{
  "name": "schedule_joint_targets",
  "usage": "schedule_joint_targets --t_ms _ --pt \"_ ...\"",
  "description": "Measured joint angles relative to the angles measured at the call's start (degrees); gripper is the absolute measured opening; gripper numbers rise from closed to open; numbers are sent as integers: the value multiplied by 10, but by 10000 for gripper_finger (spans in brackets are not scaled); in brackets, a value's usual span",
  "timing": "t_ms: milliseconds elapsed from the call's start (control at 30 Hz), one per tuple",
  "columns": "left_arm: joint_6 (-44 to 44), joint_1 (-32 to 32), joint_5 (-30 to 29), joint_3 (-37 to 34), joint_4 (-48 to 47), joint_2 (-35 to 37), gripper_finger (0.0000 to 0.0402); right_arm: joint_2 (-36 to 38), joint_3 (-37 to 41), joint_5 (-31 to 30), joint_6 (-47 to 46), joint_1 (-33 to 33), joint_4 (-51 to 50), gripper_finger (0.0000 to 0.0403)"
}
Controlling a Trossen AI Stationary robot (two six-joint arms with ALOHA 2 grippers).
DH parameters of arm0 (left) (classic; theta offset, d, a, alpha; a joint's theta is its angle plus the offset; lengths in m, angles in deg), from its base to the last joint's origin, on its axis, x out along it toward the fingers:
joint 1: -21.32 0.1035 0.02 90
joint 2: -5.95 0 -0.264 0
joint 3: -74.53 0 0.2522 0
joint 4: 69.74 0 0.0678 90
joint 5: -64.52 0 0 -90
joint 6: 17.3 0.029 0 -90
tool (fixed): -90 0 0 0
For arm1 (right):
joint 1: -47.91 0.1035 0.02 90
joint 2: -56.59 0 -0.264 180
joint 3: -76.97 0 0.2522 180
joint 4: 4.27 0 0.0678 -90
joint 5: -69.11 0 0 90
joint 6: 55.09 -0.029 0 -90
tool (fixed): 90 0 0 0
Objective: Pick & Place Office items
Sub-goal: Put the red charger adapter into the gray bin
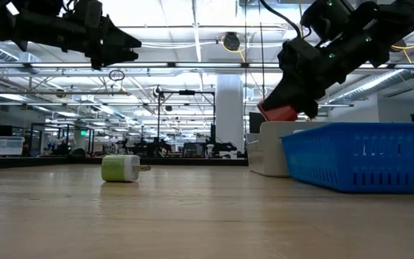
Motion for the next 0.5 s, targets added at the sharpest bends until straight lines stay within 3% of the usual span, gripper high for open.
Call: schedule_joint_targets --t_ms 500 --pt "-2 0 0 0 0 0 269 -41 0 -29 -12 40 -19 120"
